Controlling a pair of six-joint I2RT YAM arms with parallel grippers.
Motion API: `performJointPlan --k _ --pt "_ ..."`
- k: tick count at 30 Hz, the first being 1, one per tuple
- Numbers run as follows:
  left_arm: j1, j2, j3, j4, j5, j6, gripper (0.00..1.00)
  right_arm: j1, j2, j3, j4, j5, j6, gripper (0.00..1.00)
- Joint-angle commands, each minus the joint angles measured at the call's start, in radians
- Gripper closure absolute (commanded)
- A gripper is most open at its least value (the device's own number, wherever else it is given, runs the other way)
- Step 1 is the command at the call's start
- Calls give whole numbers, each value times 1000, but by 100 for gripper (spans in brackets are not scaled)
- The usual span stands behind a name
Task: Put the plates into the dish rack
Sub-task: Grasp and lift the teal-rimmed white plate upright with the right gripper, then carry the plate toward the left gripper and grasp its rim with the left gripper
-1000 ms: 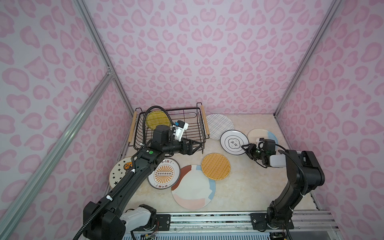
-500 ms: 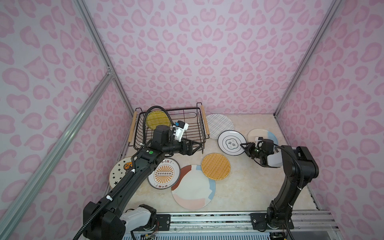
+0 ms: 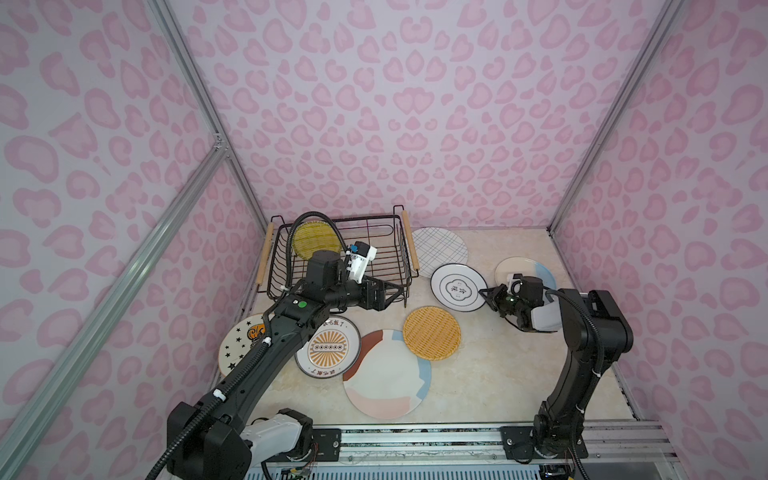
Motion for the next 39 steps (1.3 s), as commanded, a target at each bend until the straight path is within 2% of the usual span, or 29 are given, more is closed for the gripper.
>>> performJointPlan --k 1,5,11,18,25,28,33,36,39 --pt "2 7 14 -12 -13 18 3 -4 -29 12 -25 0 15 91" --pt "5 6 16 -7 -2 5 3 -4 -103 54 -124 13 -26 94" --pt "7 6 28 11 92 -22 3 -9 -229 114 -288 42 -82 100" --pt "7 -14 17 66 172 -33 3 -24 -389 165 -438 53 -128 100" --pt "7 -48 35 91 132 -55 3 11 -544 284 -631 104 -225 100" --pt "7 -80 41 120 89 -51 3 63 -594 336 -688 134 -295 100" --pt "7 -99 84 138 16 24 3 177 -642 430 -760 175 -440 100" --pt "7 -77 157 119 -22 83 2 240 -664 452 -750 203 -521 100" --pt "7 -35 239 103 -48 152 1 286 -692 426 -661 212 -578 100"
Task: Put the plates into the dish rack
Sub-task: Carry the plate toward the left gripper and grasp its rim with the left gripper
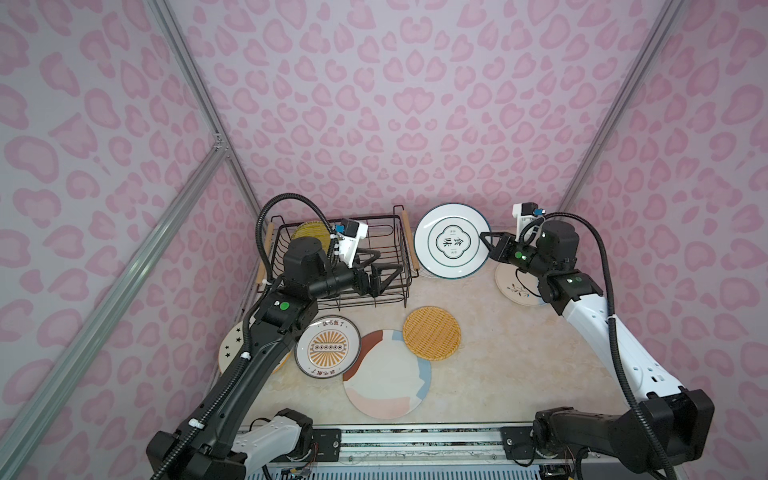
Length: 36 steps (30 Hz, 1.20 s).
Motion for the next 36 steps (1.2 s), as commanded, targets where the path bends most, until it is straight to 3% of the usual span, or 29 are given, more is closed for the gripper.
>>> performJointPlan --k 1,4,10,13,19,25,32,36 --pt "2 43 82 5 -68 126 0 35 -23 -16 103 20 -120 100" --pt "13 108 161 -5 -130 204 0 53 -28 -11 157 -32 -163 100" --pt "62 254 301 -87 -11 298 6 83 -20 40 143 -131 -219 100" --pt "75 287 329 -76 3 278 10 106 -29 40 126 -134 -250 100" --pt "88 336 378 -61 217 187 23 122 -29 36 126 -140 -249 100" --pt "86 368 403 -99 274 179 37 150 -24 41 119 -136 -257 100" --pt "87 402 425 -114 269 152 59 165 -15 48 103 -140 -270 100" --pt "87 414 441 -136 272 154 62 173 -3 67 63 -141 -295 100"
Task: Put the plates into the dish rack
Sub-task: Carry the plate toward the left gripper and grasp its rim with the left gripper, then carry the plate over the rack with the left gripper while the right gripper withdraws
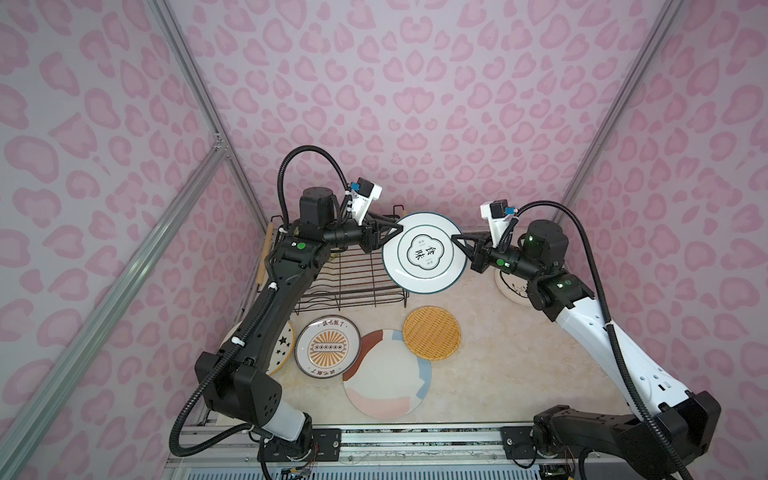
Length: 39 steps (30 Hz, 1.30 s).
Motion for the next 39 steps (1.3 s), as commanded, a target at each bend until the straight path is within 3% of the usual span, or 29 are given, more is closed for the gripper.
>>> performJointPlan --k 1,8,17,27,35,39 --pt "1 10 22 -19 25 0 62 6 6 13 9 -12 -22 100" --pt "1 10 21 -79 42 32 63 11 19 26 -12 -19 -33 100" --pt "2 -10 47 -236 -16 201 63 28 35 46 -59 -29 -64 100" --pt "2 12 78 -284 52 216 84 39 47 47 -53 -44 -67 100" --pt "1 27 92 -374 70 264 80 48 57 71 -65 -64 -83 100" --pt "-1 25 97 -379 61 264 89 53 62 71 -65 -61 -84 100"
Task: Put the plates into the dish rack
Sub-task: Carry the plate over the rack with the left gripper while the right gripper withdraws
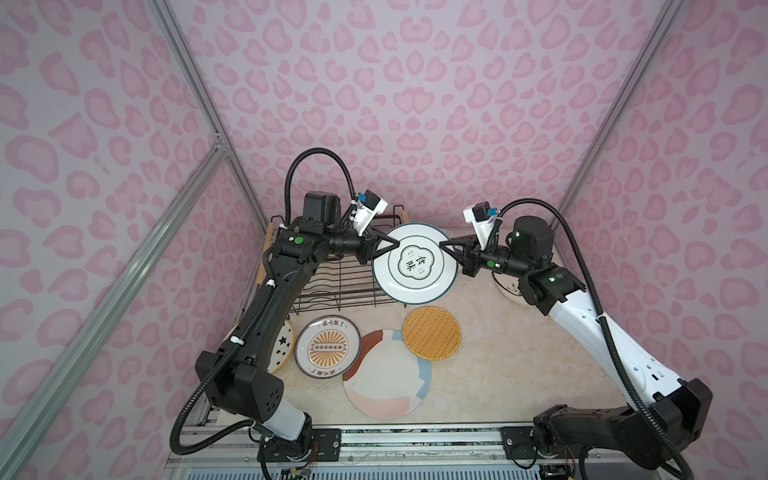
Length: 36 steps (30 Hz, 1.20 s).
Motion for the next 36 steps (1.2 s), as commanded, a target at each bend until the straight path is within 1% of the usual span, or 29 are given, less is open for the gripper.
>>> performJointPlan --k 1,3,6,9,10,11,12,14,16,17,18,23,27,30,33,36 --pt "-1 0 13 -16 18 11 90 3 5 4 27 -7 0 100" --pt "0 -3 12 -6 22 5 96 6 6 1 27 -7 -1 100" --pt "0 -11 8 18 31 -13 96 6 9 0 26 -10 -1 100" --pt "0 -22 -18 87 44 -53 96 6 9 5 24 -23 4 100" --pt "-1 -25 -23 105 40 -67 96 5 8 9 20 -27 4 96" --pt "-1 -27 -26 122 33 -82 96 5 8 16 12 -28 7 79" --pt "-1 -30 -31 143 18 -96 96 6 5 21 5 -24 10 57" --pt "0 -43 -43 187 -28 -116 96 5 -8 22 -4 -8 11 31" --pt "-1 -62 -65 236 -116 -124 96 5 -31 11 3 28 25 14" --pt "-2 -76 -78 264 -165 -118 96 5 -42 7 3 45 31 7" --pt "1 -90 -95 290 -198 -99 96 6 -52 6 -5 64 36 2" --pt "25 -160 -161 385 -381 -9 96 21 -102 -35 8 140 75 2" --pt "35 -226 -236 453 -595 122 96 40 -117 -68 8 159 80 2" --pt "55 -242 -246 437 -708 238 96 50 -113 -88 18 160 95 2" --pt "84 -247 -254 419 -761 361 96 70 -109 -105 12 163 100 2" --pt "114 -247 -266 395 -776 501 96 98 -112 -122 -7 170 95 2"
